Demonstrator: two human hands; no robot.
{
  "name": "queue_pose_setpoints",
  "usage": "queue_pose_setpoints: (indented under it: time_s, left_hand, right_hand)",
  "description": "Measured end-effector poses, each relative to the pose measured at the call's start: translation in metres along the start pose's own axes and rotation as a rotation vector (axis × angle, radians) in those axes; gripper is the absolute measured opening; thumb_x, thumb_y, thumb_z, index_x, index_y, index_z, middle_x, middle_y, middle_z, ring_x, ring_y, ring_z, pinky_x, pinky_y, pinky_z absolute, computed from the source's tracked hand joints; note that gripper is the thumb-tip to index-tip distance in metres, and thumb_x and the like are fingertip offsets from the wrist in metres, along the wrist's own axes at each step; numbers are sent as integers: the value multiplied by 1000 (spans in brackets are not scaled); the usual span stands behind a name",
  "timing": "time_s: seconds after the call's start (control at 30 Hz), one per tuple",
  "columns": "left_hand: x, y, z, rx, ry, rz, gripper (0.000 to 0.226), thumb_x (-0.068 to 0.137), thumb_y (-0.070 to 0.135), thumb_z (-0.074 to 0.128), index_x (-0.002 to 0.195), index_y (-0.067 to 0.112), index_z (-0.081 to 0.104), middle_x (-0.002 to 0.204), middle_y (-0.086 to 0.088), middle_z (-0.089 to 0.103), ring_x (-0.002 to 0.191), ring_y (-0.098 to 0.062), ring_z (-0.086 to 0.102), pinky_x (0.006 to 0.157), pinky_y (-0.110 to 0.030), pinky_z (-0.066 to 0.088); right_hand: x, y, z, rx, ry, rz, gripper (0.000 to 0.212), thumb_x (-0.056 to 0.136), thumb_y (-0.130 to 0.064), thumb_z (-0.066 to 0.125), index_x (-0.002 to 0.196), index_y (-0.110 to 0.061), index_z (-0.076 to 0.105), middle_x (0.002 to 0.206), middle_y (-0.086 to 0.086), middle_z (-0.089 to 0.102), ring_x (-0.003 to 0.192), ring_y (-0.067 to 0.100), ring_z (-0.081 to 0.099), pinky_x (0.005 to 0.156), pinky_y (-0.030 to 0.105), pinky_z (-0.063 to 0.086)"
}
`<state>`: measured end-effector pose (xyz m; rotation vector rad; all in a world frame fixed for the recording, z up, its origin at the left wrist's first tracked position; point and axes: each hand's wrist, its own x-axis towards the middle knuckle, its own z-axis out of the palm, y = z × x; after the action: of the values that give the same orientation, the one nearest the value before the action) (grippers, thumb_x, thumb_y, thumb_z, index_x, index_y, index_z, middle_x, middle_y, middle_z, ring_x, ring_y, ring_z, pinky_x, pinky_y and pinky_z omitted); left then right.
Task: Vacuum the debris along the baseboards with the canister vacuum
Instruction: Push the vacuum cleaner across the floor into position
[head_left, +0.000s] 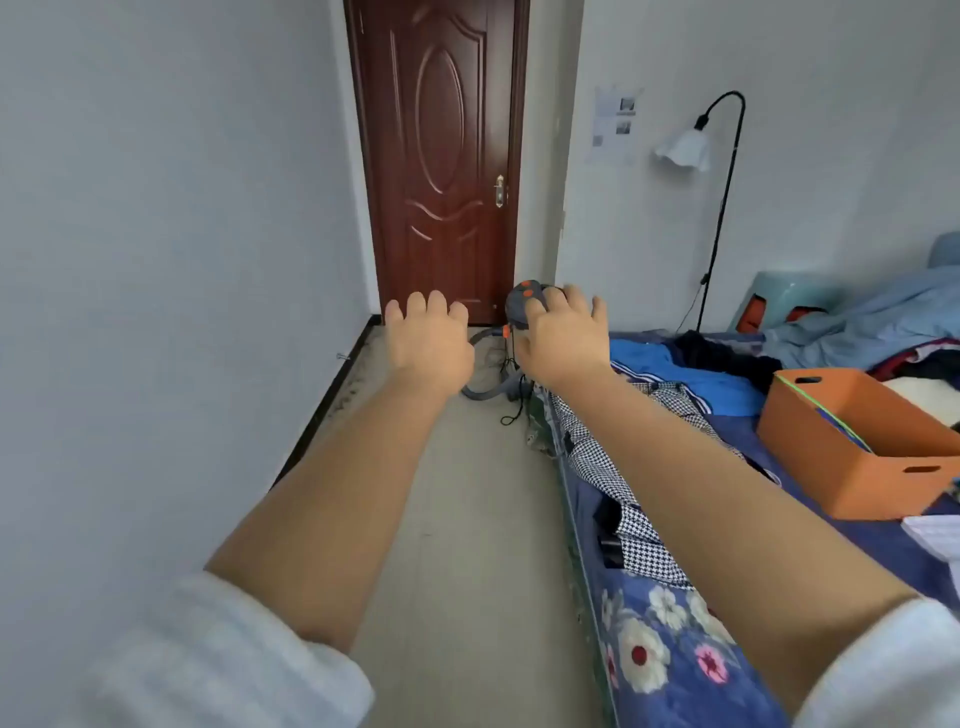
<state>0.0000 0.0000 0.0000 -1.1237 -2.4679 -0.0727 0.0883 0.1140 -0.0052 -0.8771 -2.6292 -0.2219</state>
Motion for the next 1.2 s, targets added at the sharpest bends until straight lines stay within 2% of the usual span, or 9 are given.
queue_pose_setpoints:
  time_s: [0.17, 0.27, 0.47, 0.6, 0.77, 1.07, 1.2]
  left_hand:
    - [70, -20, 72, 32, -49, 29, 46, 98, 27, 34, 142, 13, 30, 155, -10, 15, 143, -28, 9, 114, -49, 12]
    - [140, -40, 121, 34, -122, 69, 50, 99, 30, 32, 147, 16, 23, 157, -10, 9, 145, -27, 5, 114, -49, 13]
    - [272, -60, 195, -26, -194, 124, 47, 99, 28, 34, 143, 12, 29, 155, -10, 15, 143, -27, 9, 113, -45, 17]
    - [360, -61, 251, -36, -212, 142, 44, 97, 29, 34, 138, 12, 34, 148, -9, 27, 136, -26, 24, 108, -40, 24]
    - [494, -59, 319, -16, -231, 146, 39, 97, 30, 35, 130, 11, 41, 136, -10, 39, 125, -26, 39, 99, -37, 32]
    - [722, -89, 419, -21, -249, 113, 33, 96, 28, 33, 121, 11, 46, 121, -6, 48, 115, -23, 43, 91, -35, 37]
    - [815, -106, 467, -9, -221, 104, 39, 96, 28, 34, 132, 13, 39, 134, -6, 41, 125, -24, 36, 102, -40, 31]
  right_hand:
    - [70, 7, 70, -10, -84, 39, 46, 95, -26, 41, 138, -10, 38, 146, 12, 33, 140, 31, 16, 113, 54, 9]
    - [143, 5, 113, 1, -149, 68, 49, 94, -27, 40, 140, -11, 36, 147, 11, 33, 140, 31, 18, 113, 53, 11]
    - [271, 14, 182, -21, -224, 111, 55, 94, -27, 43, 145, -13, 29, 147, 10, 32, 140, 30, 18, 113, 53, 11]
    - [354, 30, 233, -24, -275, 147, 55, 94, -25, 43, 146, -15, 27, 148, 9, 30, 141, 29, 16, 113, 52, 10]
    - [486, 60, 302, -5, -232, 181, 49, 95, -27, 40, 141, -12, 34, 146, 10, 33, 140, 30, 18, 114, 53, 14]
    - [721, 83, 401, 4, -294, 131, 51, 95, -35, 44, 139, -11, 37, 146, 10, 33, 138, 31, 21, 112, 52, 14]
    - [817, 91, 435, -2, -231, 99, 46, 94, -27, 43, 137, -12, 39, 144, 9, 37, 136, 30, 25, 113, 51, 16]
